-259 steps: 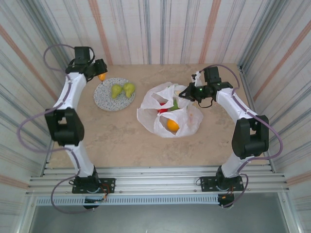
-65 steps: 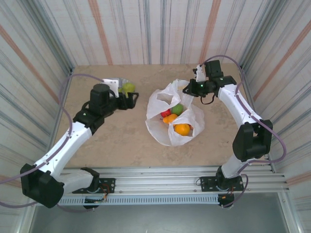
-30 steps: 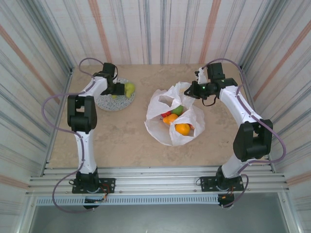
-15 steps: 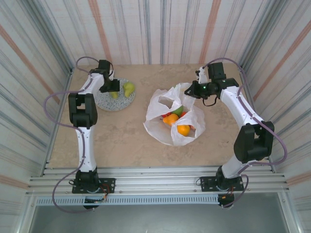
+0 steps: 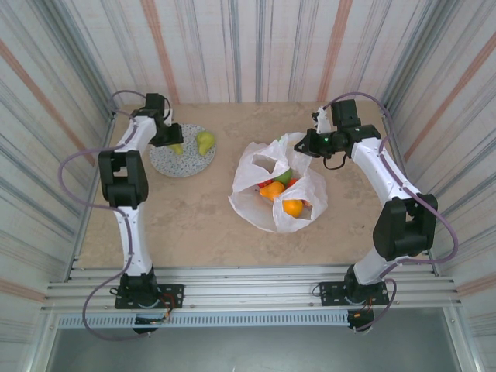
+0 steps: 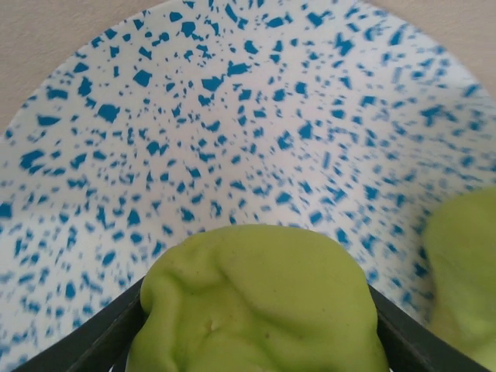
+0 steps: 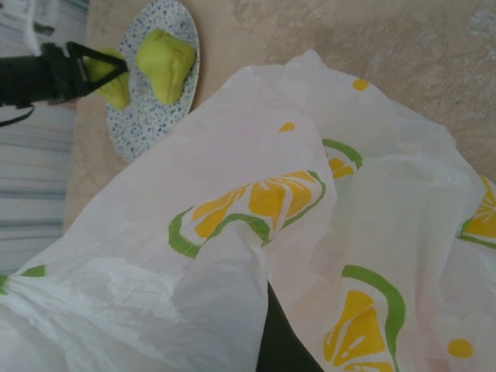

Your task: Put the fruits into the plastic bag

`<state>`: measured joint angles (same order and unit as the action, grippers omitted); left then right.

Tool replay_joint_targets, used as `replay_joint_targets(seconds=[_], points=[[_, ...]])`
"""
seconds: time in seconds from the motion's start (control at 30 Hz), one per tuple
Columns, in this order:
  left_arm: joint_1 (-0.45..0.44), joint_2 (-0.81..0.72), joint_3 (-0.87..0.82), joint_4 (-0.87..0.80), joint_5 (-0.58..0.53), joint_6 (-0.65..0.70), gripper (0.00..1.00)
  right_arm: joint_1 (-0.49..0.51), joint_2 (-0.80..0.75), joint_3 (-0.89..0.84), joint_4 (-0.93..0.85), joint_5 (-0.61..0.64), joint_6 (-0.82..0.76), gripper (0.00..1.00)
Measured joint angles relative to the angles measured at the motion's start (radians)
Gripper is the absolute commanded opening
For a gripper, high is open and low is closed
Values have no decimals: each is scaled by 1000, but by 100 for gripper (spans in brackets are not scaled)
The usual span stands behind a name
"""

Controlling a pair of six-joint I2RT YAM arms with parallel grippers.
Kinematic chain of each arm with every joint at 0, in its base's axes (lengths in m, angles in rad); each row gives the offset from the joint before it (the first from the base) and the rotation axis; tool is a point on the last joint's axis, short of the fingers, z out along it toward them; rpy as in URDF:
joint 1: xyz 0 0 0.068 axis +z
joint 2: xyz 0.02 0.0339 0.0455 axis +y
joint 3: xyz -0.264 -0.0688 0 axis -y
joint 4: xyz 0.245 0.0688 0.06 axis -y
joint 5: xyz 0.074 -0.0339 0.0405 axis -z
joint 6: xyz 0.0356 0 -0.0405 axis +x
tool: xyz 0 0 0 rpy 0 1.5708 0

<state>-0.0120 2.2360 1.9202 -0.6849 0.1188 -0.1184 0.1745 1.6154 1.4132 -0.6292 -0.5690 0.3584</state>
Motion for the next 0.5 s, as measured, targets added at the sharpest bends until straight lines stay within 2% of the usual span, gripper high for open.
replay_joint_targets(seconds=[0.37,0.5], points=[[-19,-509,-361,259,195,-176,51,1,0,0,1,0,0,0],[-98,-648,-491,318,216,-219,51,1,0,0,2,0,0,0]])
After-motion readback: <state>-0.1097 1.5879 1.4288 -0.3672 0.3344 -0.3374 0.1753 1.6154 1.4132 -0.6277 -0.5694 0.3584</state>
